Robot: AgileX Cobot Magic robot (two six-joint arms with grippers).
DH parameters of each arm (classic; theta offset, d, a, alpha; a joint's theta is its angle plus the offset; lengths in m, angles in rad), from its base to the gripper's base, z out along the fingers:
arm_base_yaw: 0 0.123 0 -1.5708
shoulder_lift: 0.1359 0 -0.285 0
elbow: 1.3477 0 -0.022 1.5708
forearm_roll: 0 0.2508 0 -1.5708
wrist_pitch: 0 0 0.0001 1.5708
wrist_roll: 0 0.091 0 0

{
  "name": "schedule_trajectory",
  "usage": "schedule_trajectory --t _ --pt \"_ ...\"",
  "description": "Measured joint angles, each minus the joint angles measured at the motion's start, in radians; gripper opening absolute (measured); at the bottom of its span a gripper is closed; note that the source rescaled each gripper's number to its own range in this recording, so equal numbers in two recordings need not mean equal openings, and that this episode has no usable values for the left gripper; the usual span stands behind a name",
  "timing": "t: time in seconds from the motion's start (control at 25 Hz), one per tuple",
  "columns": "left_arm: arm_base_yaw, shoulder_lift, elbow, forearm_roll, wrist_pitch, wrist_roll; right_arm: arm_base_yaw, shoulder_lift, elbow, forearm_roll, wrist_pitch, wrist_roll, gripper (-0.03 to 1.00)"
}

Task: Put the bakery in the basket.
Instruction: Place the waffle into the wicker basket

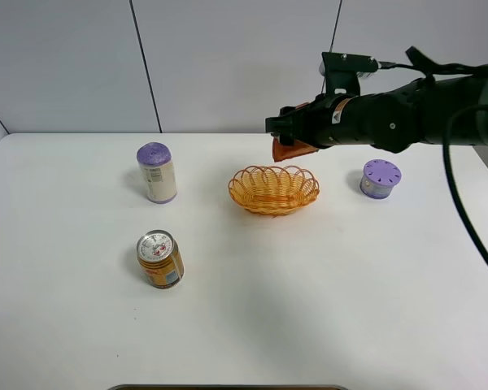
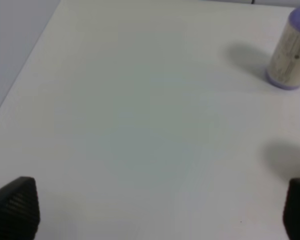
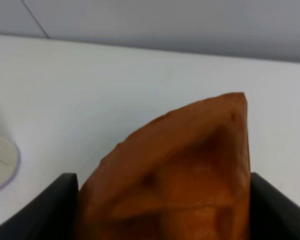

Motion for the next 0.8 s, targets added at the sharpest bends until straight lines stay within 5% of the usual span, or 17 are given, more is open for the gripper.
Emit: schedule_trajectory --t 0.8 --pt "0.000 0.000 0.000 0.000 0.000 0.000 0.000 0.306 -0.083 0.041 -0.130 -0.009 0.02"
